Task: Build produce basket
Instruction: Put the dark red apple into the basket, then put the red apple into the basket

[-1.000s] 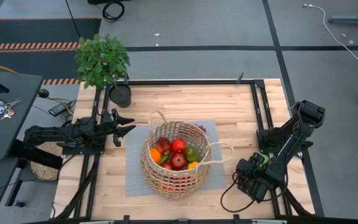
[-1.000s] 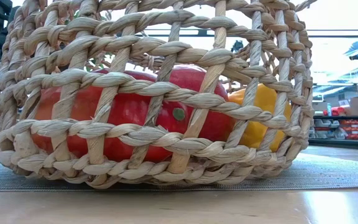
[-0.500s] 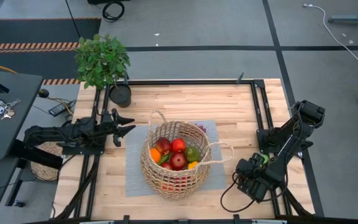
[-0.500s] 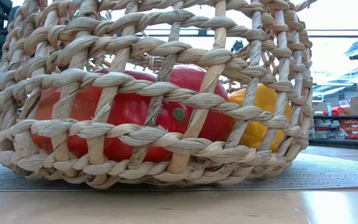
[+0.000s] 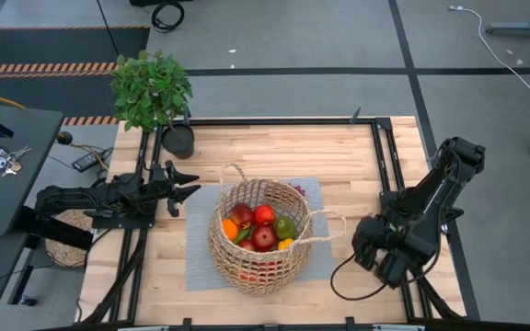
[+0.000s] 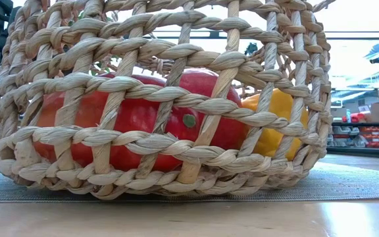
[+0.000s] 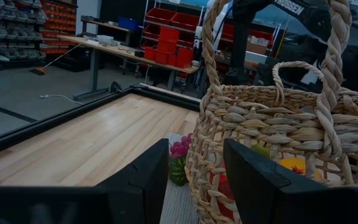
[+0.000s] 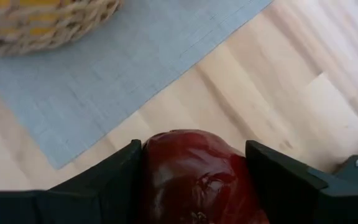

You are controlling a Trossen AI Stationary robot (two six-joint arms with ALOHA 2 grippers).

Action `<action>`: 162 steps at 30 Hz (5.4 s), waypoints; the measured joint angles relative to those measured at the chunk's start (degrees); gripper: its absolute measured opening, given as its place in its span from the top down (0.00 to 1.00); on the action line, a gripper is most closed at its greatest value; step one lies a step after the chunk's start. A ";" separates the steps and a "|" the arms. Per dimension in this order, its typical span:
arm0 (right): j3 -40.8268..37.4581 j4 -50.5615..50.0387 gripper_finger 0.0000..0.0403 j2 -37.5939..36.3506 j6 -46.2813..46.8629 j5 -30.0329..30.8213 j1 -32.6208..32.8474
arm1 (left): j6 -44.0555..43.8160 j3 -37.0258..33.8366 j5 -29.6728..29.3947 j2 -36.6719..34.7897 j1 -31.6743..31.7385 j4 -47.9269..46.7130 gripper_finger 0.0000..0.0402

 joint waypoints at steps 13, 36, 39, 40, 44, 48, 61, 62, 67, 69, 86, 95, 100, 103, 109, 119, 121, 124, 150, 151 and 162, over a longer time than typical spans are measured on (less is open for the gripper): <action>9.37 -14.72 0.30 -4.12 -7.61 14.72 -7.32 | 0.00 0.00 0.00 0.00 0.01 0.01 0.60; 18.76 42.08 0.30 -8.31 -71.97 21.50 -29.61 | 0.00 0.00 0.00 0.01 0.00 0.04 0.60; 18.76 49.47 0.30 -8.31 -77.62 17.65 -30.90 | 0.00 0.00 0.00 0.00 0.01 0.04 0.60; 18.76 51.03 0.30 -8.31 -78.50 16.98 -31.27 | 0.00 0.00 0.02 0.00 0.02 0.04 0.60; 18.74 54.03 0.30 -8.28 -80.88 14.64 -32.44 | 0.00 0.00 0.01 0.02 0.01 0.04 0.60; 18.74 54.27 0.30 -6.54 -82.85 10.63 -33.31 | 0.00 0.00 0.01 0.01 0.01 0.02 0.60; 18.65 65.76 0.30 3.63 -145.35 7.82 -30.00 | 0.00 0.00 0.00 0.00 0.02 0.02 0.60; 18.65 66.18 0.30 4.39 -149.46 8.27 -29.86 | 0.02 0.00 0.00 0.02 0.02 0.02 0.60; 18.65 68.61 0.30 8.07 -157.80 12.64 -29.98 | 0.02 0.00 0.00 0.02 0.02 0.02 0.60; 18.65 70.04 0.30 9.21 -157.94 14.39 -30.51 | 0.00 0.00 0.02 0.02 0.01 0.02 0.60; 18.13 69.38 0.30 20.26 -134.10 -5.42 -38.75 | 0.01 0.00 0.00 0.00 0.02 0.21 0.60; 18.11 69.04 0.29 27.14 -121.65 -9.08 -39.76 | 0.00 0.00 0.00 0.01 0.01 0.01 0.60; 18.13 67.02 0.21 27.14 -112.29 -11.25 -40.31 | 0.00 0.00 0.00 0.02 0.00 0.02 0.60; 18.13 65.77 0.13 26.65 -110.33 -12.01 -40.45 | 0.00 0.00 0.00 0.02 0.02 0.04 0.60; 18.13 64.77 0.02 21.96 -107.67 -7.76 -40.13 | 0.00 0.00 0.00 0.01 0.01 -0.02 0.60; 18.13 54.21 0.07 6.70 -101.93 5.39 -39.32 | 0.02 0.00 0.00 0.02 0.00 0.00 0.60; 18.13 48.22 0.07 3.41 -98.05 6.66 -39.83 | 0.00 0.00 0.00 0.02 0.00 0.00 0.60; 18.13 38.02 0.07 -0.88 -89.71 6.28 -40.35 | 0.00 0.00 0.00 0.01 0.00 0.01 0.60; 18.13 -8.82 0.07 -7.43 -32.24 2.36 -18.34 | 0.01 0.00 0.00 0.01 0.02 0.02 0.60; 18.13 -8.96 0.07 -7.29 -30.51 2.33 -17.18 | 0.00 0.00 0.01 0.02 0.01 0.02 0.60; 18.13 -14.03 0.07 -6.14 -11.89 -6.50 -7.98 | 0.00 0.00 0.00 0.02 0.01 0.02 0.60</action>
